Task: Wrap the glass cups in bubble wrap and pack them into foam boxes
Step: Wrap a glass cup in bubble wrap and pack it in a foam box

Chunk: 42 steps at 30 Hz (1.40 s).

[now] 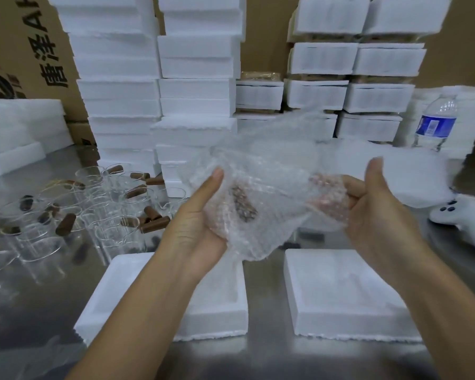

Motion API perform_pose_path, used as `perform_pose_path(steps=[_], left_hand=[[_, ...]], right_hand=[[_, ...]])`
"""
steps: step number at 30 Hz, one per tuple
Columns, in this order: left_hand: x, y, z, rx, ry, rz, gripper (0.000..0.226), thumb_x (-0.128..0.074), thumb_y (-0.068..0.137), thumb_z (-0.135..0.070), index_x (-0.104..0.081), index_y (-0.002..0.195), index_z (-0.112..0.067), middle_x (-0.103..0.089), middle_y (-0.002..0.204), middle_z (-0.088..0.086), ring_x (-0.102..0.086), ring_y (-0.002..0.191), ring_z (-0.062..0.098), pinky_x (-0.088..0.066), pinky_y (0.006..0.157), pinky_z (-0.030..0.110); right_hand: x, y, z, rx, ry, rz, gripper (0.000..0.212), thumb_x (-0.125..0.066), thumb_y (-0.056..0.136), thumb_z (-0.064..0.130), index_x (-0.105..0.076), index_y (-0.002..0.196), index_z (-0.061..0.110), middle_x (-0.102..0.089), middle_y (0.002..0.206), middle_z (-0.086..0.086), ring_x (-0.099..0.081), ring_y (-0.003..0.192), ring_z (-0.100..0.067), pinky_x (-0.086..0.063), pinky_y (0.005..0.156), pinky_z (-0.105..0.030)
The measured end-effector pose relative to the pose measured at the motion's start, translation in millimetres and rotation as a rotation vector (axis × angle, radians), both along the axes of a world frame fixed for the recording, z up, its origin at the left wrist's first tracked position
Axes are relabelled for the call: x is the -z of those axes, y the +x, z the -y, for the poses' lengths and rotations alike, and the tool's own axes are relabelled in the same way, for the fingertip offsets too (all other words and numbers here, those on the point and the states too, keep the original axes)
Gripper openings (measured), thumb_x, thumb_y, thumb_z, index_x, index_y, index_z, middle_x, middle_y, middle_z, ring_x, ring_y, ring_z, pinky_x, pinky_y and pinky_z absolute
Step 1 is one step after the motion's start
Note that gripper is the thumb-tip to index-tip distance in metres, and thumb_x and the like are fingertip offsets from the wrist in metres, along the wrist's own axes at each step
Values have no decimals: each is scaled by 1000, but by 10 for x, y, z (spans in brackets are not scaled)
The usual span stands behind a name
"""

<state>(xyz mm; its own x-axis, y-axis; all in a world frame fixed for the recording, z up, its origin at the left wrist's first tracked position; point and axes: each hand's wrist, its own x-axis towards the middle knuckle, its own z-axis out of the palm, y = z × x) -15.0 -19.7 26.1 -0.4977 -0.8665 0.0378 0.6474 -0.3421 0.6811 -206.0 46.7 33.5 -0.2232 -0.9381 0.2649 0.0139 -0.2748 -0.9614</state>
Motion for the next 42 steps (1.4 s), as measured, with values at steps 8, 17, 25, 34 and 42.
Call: perform_pose_path(steps=[8,17,25,34,42], left_hand=[[47,29,13,3,64,-138,61,-71,67,-32,-61,123,-12,-67,118,12,-64,109,31,-47,96,49],[69,-14,-17,182,-38,-109,53,-57,84,-37,-56,128,-8,-61,127,17,-59,117,32,-48,94,49],[102,-45,-49,240,15,-60,49,-64,80,-25,-59,125,-8,-64,123,15,-62,112,30,-52,92,42],[126,-111,-93,20,-143,204,60,-73,63,-31,-61,120,-16,-70,113,6,-67,105,20,-56,86,32],[133,-144,-145,-344,-206,257,62,-80,58,-52,-65,101,-8,-61,97,27,-49,79,41,-36,65,53]], right_hand=[[48,70,-37,132,-211,-341,30,-75,50,50,-75,78,40,-65,99,5,-64,87,1,-45,74,-6],[-53,-183,-73,413,-113,-85,14,-71,80,24,-75,70,32,-52,50,11,-39,43,-3,-37,46,-12],[-93,-181,-103,262,-202,139,34,-56,91,15,-73,63,26,-69,65,3,-57,49,-6,-50,57,-16],[-39,-223,-32,272,-298,200,18,-58,89,31,-58,107,29,-72,100,12,-69,93,-12,-56,75,-25],[232,113,93,124,46,-85,85,-61,53,82,-51,121,31,-68,111,12,-66,101,-9,-48,95,-39]])
